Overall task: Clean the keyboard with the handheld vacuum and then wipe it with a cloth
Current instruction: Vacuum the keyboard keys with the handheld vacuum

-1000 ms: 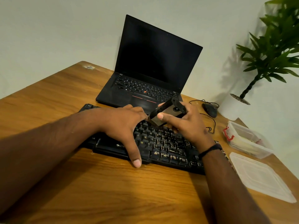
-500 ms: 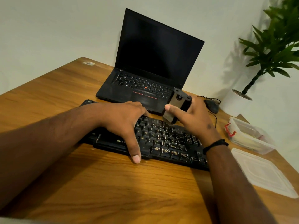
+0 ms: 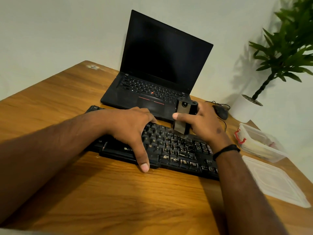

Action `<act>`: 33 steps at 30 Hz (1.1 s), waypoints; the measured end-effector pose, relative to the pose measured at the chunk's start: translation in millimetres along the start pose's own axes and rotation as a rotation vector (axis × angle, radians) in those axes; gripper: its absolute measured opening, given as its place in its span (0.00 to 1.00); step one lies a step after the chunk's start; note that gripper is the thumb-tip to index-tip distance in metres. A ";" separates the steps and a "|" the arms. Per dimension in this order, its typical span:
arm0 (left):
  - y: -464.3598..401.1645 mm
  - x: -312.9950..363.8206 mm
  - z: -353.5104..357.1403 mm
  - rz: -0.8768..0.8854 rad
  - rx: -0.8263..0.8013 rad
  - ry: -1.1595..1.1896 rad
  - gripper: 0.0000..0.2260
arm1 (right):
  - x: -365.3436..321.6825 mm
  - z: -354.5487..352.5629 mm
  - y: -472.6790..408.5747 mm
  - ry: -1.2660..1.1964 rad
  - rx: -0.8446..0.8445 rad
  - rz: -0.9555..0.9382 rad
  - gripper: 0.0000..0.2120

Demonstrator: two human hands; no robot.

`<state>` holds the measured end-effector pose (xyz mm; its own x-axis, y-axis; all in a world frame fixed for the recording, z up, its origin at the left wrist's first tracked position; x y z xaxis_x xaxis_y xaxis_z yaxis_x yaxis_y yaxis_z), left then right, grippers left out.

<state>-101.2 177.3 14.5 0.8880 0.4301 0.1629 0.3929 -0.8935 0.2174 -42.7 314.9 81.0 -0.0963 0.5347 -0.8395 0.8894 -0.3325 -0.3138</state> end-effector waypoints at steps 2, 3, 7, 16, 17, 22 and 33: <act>-0.5 0.5 -0.3 0.003 0.004 0.001 0.61 | -6.6 -11.2 3.2 -0.064 0.088 -0.065 0.08; -0.3 -0.1 -0.8 -0.001 0.004 0.006 0.61 | -6.9 -8.7 4.2 -0.130 0.083 -0.071 0.09; 0.0 0.6 -1.6 0.001 0.003 0.011 0.60 | 5.6 7.4 2.3 -0.056 -0.049 0.072 0.10; -0.6 3.4 -4.5 0.016 0.031 -0.013 0.58 | 10.9 4.2 7.0 -0.153 -0.009 0.129 0.09; -0.6 2.8 -4.1 0.013 0.028 -0.016 0.58 | 6.0 20.2 5.7 -0.189 -0.052 0.109 0.09; 2.3 3.9 -5.4 0.018 0.033 0.006 0.57 | 4.0 13.2 0.6 -0.049 0.026 0.052 0.07; -0.1 -1.0 -3.4 -0.003 0.017 -0.022 0.61 | -6.3 41.1 5.6 -0.078 -0.046 -0.044 0.09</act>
<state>-103.0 177.4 17.6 0.8915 0.4303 0.1413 0.3997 -0.8942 0.2014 -55.4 277.6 66.3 -0.1685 0.4849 -0.8582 0.9029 -0.2734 -0.3317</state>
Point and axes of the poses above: each hand's wrist, its own y-axis away from the middle knuckle, its own z-axis out of the palm, x = y × z, the point moved 10 cm from there along -y, towards the middle knuckle, and after that the axes turned 13 degrees about -y, right-handed, at the moved point
